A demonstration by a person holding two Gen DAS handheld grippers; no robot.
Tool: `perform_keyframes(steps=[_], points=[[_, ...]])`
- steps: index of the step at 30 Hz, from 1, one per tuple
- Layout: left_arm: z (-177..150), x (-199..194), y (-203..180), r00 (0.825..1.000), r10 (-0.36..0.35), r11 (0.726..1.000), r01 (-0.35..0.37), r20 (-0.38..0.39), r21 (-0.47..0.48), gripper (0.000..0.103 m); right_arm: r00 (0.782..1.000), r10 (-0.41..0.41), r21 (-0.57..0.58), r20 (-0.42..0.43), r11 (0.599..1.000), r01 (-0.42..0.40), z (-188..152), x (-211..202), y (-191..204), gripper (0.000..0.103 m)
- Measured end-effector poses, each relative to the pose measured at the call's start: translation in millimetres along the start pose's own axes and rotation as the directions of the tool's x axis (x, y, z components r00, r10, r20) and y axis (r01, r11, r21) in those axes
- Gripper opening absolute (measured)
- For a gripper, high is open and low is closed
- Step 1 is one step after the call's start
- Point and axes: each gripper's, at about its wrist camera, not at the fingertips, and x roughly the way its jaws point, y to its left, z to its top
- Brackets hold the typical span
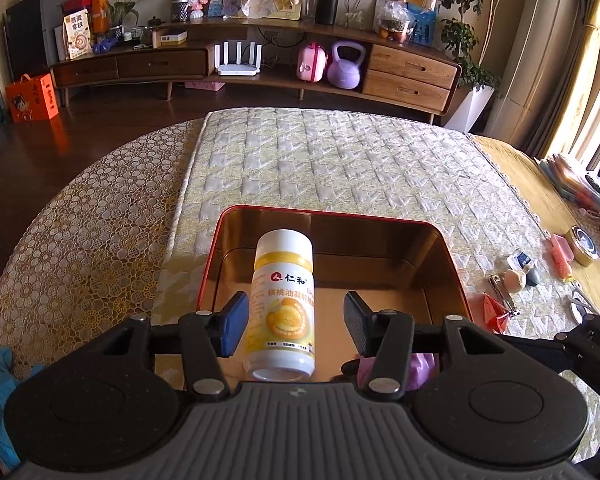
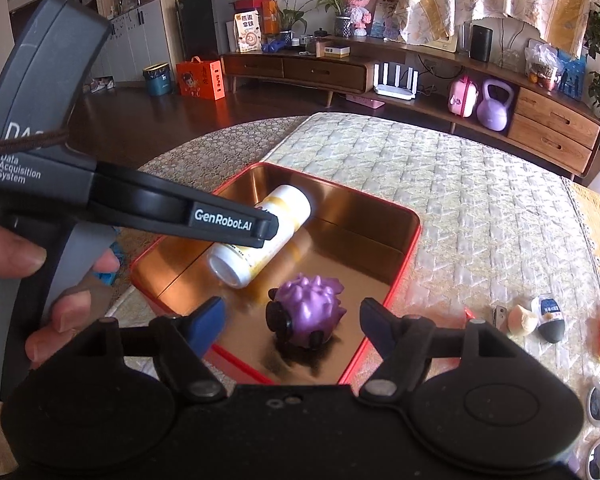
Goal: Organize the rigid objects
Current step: 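Lower and release the bottle with the left tool while the right tool releases the ball into the tin, then withdraw both open tools from the red tin toward the remaining items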
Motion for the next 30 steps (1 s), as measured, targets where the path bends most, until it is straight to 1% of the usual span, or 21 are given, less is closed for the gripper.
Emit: perform_keyframes(steps=[4,8,11,17,20,27,29,30], points=[[-3.5,-15.1,-6.8,1.0,-0.019,1.0,0.019,0.013,0.016,0.051,1.0,0.01,0.023,0.015,1.0,-0.01,-0.9,-15.3,-3.2,0.077],[-7.8,-28.9,-16.1,0.999,-0.028,0.999,0.027,0.027,0.033,0.052,0.999,0.02,0.048,0.042,0.999,-0.022,-6.3,-32.8,-6.4,0.085],[-11.6,-37.4,-22.1,0.999,-0.038,0.999,0.037,0.038,0.038,0.059,0.998,0.023,0.058,0.055,0.998,-0.026,-10.6,-44.2,-12.6,0.09],[-20.6,-51.5,-37.8,0.997,-0.065,0.996,0.063,0.041,0.058,0.06,0.996,0.018,0.101,0.089,0.995,-0.027,-23.5,-68.0,-26.3,0.1],[-27.7,-58.3,-48.3,0.996,-0.081,0.994,0.077,0.042,0.076,0.066,0.995,0.006,0.116,0.104,0.993,-0.018,-34.3,-79.4,-31.9,0.101],[-41.1,-69.5,-72.4,0.991,-0.126,0.988,0.122,0.04,0.098,0.067,0.99,-0.046,0.145,0.13,0.989,0.027,-61.6,-105.8,-50.2,0.102],[-44.6,-71.6,-79.3,0.99,-0.136,0.986,0.131,0.042,0.102,0.074,0.989,-0.059,0.154,0.137,0.987,0.037,-69.2,-113.3,-56.4,0.102],[-45.8,-72.5,-82.3,0.989,-0.142,0.985,0.137,0.043,0.103,0.075,0.988,-0.066,0.159,0.14,0.986,0.043,-73.6,-116.8,-60.2,0.102]])
